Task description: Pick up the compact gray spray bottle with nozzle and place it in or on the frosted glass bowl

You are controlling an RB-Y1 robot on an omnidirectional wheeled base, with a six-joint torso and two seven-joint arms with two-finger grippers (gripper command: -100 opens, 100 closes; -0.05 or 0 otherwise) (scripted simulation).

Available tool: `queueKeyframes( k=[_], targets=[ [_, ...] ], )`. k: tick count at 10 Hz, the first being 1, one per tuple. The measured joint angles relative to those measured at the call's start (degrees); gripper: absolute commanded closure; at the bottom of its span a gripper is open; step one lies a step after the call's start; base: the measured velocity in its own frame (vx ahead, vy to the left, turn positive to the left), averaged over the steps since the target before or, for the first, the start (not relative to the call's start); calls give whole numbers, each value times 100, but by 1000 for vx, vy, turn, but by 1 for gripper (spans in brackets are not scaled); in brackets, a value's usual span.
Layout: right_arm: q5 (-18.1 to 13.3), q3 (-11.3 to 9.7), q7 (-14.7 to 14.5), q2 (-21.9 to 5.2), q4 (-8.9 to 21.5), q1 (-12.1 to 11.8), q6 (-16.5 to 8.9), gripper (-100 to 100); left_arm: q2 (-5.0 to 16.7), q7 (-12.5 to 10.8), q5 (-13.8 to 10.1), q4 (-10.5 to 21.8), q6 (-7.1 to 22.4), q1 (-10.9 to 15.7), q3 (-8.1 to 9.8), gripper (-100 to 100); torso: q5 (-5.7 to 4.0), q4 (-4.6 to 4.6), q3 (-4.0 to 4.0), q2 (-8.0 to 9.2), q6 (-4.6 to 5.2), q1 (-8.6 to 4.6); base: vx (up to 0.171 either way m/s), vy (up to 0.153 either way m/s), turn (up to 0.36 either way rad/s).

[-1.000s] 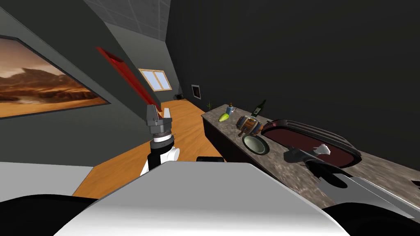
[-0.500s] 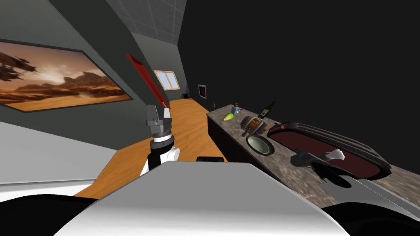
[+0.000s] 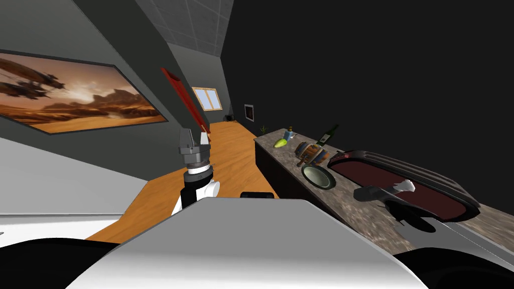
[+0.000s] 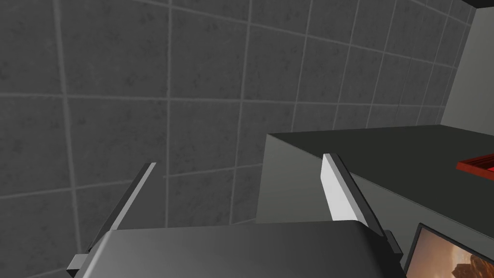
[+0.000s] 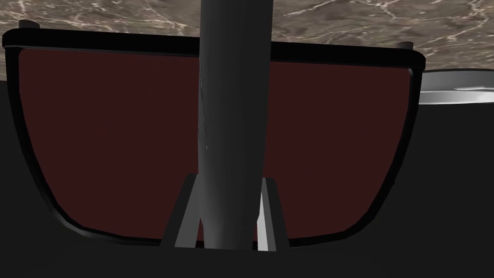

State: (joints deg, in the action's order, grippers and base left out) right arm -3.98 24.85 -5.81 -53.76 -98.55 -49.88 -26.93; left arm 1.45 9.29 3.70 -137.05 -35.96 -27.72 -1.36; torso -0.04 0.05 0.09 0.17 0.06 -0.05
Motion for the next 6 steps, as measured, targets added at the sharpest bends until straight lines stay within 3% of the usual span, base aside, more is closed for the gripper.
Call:
queueKeyframes(
  k=[1, 2, 3, 6],
  targets=[
    [0, 0, 0, 1, 0, 0, 0, 100, 0, 0, 0, 0, 0, 0, 0, 0, 0, 0, 0, 0, -1, 0, 0, 0, 0],
    [0, -1, 0, 1, 0, 0, 1, 0, 0, 0, 0, 0, 0, 0, 0, 0, 1, 0, 0, 0, 0, 0, 0, 0, 0],
    [1, -1, 0, 1, 0, 0, 1, 100, 0, 0, 0, 0, 0, 0, 0, 0, 1, 0, 0, -1, 0, 1, 62, -27, -269],
    [-91, -54, -16, 0, -398, -113, -21, 100, 0, 0, 0, 0, 0, -1, 1, 0, 3, -6, -17, -30, 5, 0, 93, -18, -233]
  ],
)
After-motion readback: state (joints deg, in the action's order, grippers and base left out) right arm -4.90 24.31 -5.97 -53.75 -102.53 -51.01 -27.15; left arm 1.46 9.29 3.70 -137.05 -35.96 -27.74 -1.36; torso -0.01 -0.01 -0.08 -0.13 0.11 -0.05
